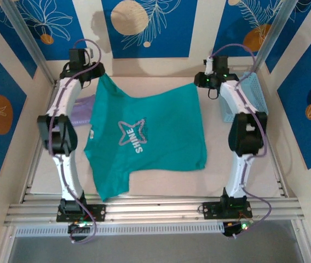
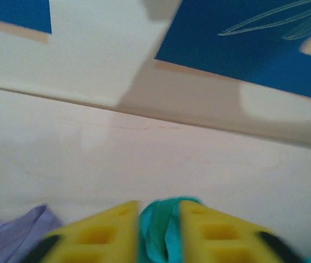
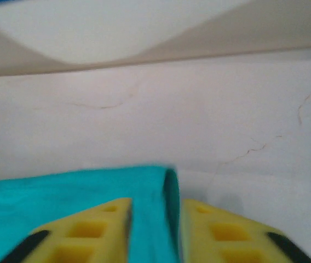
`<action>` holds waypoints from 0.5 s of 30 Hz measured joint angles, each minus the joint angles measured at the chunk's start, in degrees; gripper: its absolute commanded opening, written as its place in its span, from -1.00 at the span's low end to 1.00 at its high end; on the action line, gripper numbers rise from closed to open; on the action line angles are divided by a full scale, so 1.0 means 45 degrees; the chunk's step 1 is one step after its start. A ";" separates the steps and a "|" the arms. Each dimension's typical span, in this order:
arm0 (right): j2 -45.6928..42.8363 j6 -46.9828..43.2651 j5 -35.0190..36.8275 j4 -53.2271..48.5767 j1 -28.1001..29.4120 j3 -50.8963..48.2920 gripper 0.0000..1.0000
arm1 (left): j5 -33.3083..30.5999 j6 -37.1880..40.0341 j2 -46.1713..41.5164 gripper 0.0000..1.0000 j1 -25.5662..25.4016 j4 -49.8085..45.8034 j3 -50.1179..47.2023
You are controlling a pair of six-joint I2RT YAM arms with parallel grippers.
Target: Fold the inside-out t-shirt
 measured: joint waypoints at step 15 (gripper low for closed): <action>-0.8388 0.1875 0.0991 -0.1384 0.0835 -1.0652 0.10 | 0.0257 -0.2089 -0.9879 0.21 -0.1302 0.3026 -1.3289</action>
